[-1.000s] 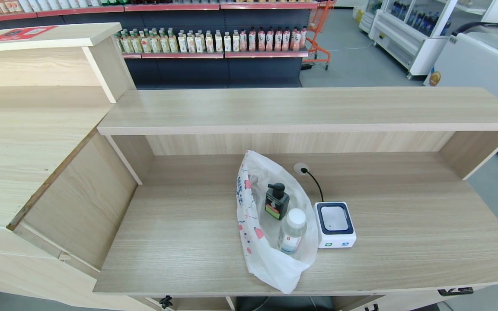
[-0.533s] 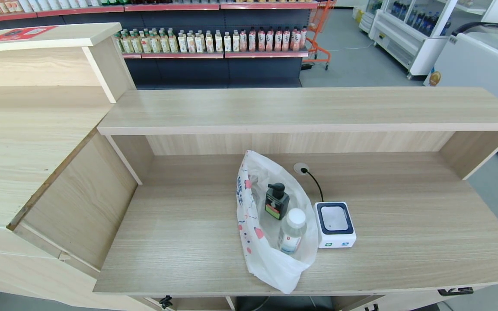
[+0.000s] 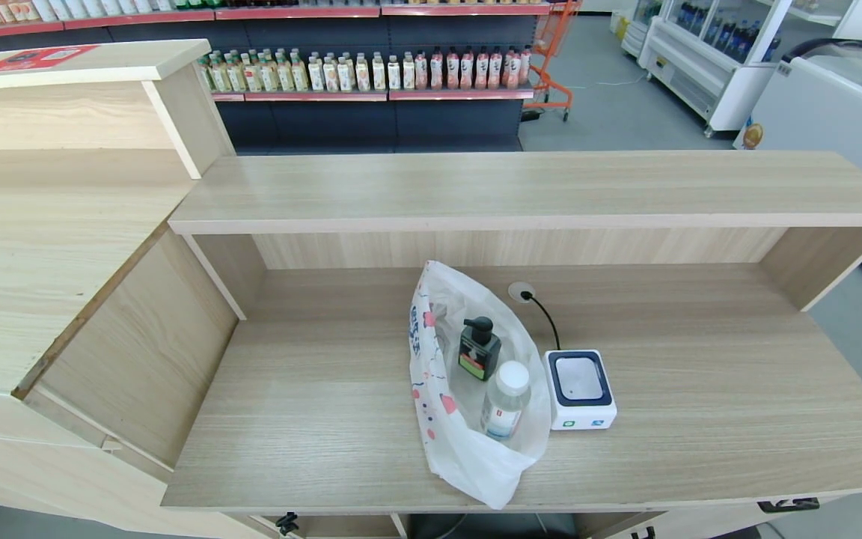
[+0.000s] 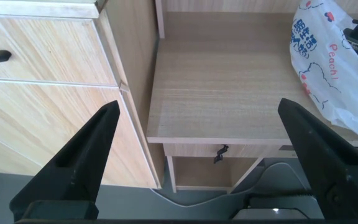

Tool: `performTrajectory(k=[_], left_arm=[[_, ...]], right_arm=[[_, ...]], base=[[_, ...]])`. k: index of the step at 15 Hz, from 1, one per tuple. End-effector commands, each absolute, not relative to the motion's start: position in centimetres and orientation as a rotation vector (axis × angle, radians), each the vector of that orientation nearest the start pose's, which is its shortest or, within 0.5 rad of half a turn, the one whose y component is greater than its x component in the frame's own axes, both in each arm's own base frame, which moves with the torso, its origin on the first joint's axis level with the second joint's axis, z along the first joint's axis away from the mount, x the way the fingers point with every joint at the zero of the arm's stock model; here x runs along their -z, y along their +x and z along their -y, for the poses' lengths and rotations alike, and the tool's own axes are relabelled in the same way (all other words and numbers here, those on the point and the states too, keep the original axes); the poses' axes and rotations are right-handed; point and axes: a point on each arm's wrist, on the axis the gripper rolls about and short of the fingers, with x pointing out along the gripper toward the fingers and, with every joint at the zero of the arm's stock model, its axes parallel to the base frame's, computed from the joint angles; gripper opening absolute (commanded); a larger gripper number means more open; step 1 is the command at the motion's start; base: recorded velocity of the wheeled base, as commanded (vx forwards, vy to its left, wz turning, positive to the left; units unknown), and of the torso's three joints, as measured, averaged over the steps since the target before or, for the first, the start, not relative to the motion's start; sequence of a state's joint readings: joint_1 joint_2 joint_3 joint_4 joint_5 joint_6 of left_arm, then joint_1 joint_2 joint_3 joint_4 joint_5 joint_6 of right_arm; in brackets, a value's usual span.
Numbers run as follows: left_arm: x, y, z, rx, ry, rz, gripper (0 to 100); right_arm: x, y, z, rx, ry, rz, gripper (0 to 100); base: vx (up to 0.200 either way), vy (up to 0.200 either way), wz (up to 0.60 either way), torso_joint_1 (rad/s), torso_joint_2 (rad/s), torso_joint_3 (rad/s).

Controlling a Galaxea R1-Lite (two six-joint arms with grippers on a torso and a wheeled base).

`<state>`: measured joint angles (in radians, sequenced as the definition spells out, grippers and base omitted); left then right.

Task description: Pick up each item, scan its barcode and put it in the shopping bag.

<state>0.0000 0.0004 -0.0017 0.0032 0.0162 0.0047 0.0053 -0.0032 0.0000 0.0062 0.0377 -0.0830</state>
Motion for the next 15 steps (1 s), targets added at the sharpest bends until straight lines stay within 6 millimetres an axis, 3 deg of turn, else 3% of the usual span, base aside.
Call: performTrajectory(k=[1, 10, 11, 15], left_arm=[[-7.56, -2.29, -0.04, -0.017, 0.005, -0.002, 100], [-7.56, -2.29, -0.04, -0.017, 0.005, -0.002, 100], [-7.56, -2.29, -0.04, -0.017, 0.005, -0.002, 100], [-7.56, -2.29, -0.04, -0.017, 0.006, -0.002, 100]], right_arm=[[-7.49, -2.28, -0.07, -0.045, -0.084, -0.004, 100], [-7.49, -2.28, -0.07, -0.045, -0.086, -0.004, 100], [-7.49, -2.28, -0.07, -0.045, -0.086, -0.004, 0], [-7.49, -2.28, -0.07, -0.043, -0.077, -0.004, 0]], base=[[0.000, 0.000, 0.00, 0.000, 0.00, 0.000], [0.000, 0.000, 0.00, 0.000, 0.00, 0.000], [0.000, 0.000, 0.00, 0.000, 0.00, 0.000], [0.000, -0.050, 0.00, 0.001, 0.00, 0.001]])
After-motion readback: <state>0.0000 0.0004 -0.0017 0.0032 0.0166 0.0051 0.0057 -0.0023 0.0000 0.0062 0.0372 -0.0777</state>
